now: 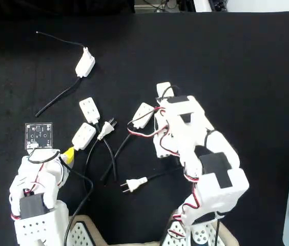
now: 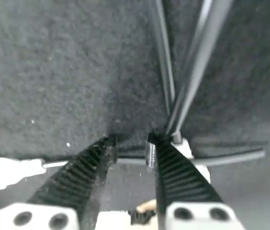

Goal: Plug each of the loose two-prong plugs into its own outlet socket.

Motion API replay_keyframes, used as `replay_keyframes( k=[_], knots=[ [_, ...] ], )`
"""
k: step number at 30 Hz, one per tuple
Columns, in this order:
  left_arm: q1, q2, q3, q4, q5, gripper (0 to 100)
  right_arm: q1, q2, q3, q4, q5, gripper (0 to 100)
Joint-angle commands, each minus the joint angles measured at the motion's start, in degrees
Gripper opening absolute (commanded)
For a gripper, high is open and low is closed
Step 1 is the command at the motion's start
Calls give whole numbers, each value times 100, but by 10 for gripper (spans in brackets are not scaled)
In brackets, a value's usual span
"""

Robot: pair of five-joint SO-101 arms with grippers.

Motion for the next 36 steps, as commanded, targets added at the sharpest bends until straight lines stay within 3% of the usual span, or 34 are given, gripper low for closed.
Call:
replay_keyframes(
  k=[1,10,21,36],
  knots=[
    [-40,-35,-31,-9,-202,277,105,-444,-198,255,-53,117],
    [-40,-35,-31,-9,-211,277,105,-1314,567,167,-53,118],
    [-40,-35,-22,-9,-211,277,97,-435,1007,-1090,-53,120],
    [-40,-35,-22,0,-211,277,475,-1833,954,-193,0,121]
  ],
)
